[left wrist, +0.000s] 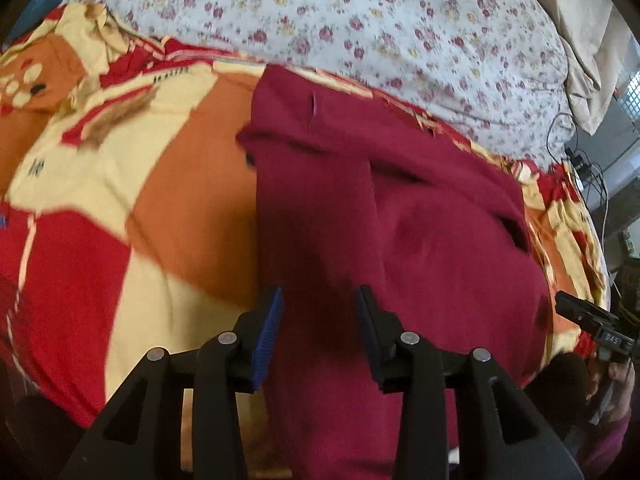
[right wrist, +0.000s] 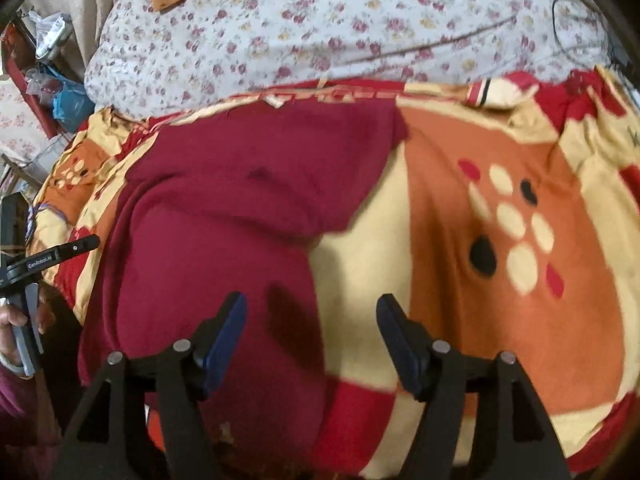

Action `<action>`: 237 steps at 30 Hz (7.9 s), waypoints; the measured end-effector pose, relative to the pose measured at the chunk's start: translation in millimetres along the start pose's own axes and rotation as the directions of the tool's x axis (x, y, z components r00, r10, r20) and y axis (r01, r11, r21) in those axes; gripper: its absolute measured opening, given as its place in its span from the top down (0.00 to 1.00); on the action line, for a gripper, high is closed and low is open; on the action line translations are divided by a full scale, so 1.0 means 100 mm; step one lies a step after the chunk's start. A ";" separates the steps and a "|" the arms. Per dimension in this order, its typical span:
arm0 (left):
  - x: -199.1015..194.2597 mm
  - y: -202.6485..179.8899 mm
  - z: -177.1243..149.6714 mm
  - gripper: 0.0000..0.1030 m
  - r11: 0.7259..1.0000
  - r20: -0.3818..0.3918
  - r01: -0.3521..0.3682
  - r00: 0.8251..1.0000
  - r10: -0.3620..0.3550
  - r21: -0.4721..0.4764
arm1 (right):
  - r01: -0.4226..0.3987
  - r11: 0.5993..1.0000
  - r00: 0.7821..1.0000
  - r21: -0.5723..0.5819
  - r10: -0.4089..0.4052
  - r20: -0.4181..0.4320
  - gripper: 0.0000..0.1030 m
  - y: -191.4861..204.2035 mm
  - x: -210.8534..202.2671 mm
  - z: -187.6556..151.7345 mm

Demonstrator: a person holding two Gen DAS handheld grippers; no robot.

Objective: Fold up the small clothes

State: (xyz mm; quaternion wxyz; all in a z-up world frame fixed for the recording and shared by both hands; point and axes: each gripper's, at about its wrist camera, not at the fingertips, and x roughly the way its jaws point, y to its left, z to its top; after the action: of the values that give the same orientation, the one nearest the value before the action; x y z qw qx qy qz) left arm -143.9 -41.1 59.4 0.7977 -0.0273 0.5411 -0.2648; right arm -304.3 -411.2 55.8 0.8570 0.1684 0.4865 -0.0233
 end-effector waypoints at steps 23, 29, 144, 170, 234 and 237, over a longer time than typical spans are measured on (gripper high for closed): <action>-0.15 0.12 -1.05 0.71 0.984 -0.137 0.097 0.984 -0.118 -0.149 | -0.103 0.995 0.991 0.000 0.103 -0.091 0.26 -0.08 0.20 -0.54; -0.20 0.17 -1.09 0.69 0.975 -0.147 0.129 0.977 -0.157 -0.183 | -0.123 0.992 0.987 -0.002 0.123 -0.099 0.23 -0.06 0.23 -0.51; -0.78 0.45 0.50 1.00 0.935 0.143 0.347 0.931 -0.335 -0.069 | -0.556 0.829 0.821 0.050 0.540 0.185 0.93 0.13 -0.35 0.24; 0.70 0.46 2.12 0.66 0.934 0.111 0.330 0.942 -0.317 -0.137 | -0.356 0.879 0.920 0.317 0.271 0.282 0.50 -0.68 0.90 1.56; 0.35 0.47 0.74 0.48 0.993 -0.016 0.052 0.999 -0.050 0.109 | -0.061 0.997 0.996 0.056 0.057 0.070 0.95 -0.15 0.51 0.27; 0.23 0.44 0.80 0.48 0.991 0.020 0.077 0.997 -0.080 0.105 | -0.091 0.994 0.993 0.066 0.085 0.086 0.89 -0.15 0.38 0.31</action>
State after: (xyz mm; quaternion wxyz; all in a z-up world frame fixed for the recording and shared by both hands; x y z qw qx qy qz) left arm -50.1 -33.6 58.9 0.7936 -0.0102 0.5152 -0.3235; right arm -262.2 -430.0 34.7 0.8703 0.2181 0.4415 -0.0093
